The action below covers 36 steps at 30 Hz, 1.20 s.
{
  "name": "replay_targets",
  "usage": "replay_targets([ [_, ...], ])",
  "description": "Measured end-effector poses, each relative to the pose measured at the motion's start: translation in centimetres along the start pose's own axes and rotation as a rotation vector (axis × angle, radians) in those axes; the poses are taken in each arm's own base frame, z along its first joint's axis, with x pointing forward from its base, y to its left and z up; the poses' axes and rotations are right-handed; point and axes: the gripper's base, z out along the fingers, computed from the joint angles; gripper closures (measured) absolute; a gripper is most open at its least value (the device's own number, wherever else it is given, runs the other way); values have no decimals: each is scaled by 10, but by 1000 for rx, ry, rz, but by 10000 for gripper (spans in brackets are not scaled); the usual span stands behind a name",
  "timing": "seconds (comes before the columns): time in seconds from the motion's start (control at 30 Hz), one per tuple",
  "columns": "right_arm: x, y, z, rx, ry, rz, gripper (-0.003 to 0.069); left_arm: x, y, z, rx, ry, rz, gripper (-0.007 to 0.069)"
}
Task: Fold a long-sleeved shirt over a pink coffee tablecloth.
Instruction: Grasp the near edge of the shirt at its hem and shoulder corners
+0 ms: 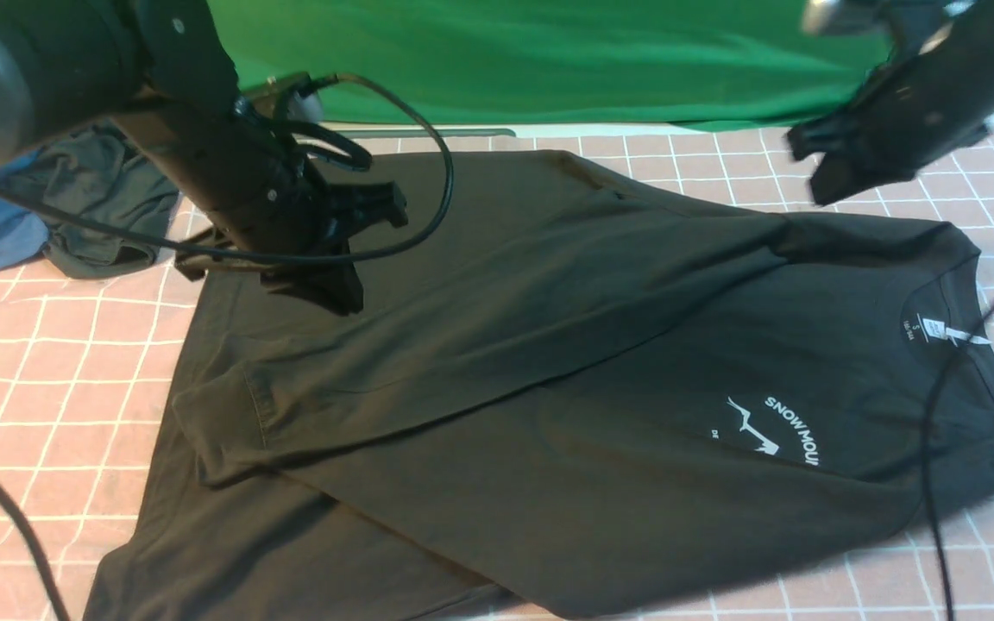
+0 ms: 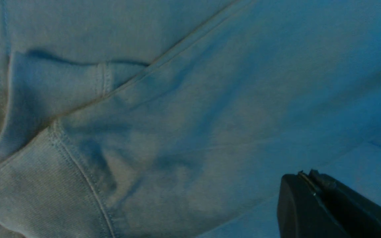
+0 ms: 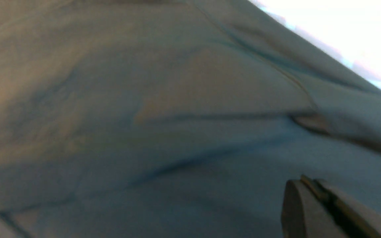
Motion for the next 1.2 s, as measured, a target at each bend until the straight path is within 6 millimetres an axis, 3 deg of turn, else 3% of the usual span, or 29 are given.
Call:
replay_targets([
  [0.23, -1, -5, 64, -11, 76, -12, 622, 2, 3, 13, -17, 65, -7, 611],
  [0.37, 0, -11, 86, 2, 54, -6, 622, 2, 3, 13, -17, 65, -7, 610],
  [0.57, -6, -19, 109, 42, -69, -5, 622, 4, 3, 13, -20, 86, -10, 610],
  [0.73, -13, -28, 115, 74, -165, 12, 618, 8, 3, 13, -18, 131, -29, 610],
  [0.87, -17, -46, 110, 96, -197, 53, 614, 10, 2, 9, -16, 137, -31, 610],
  [0.97, -23, -69, 95, 107, -177, 109, 606, 10, 0, -10, -8, 68, -24, 610],
  [1.07, -25, -81, 79, 98, -116, 138, 603, 11, -2, -29, -4, 5, -22, 610],
  [1.2, -26, -75, 19, 53, 45, 83, 602, 24, -3, -76, -17, -99, 3, 610],
])
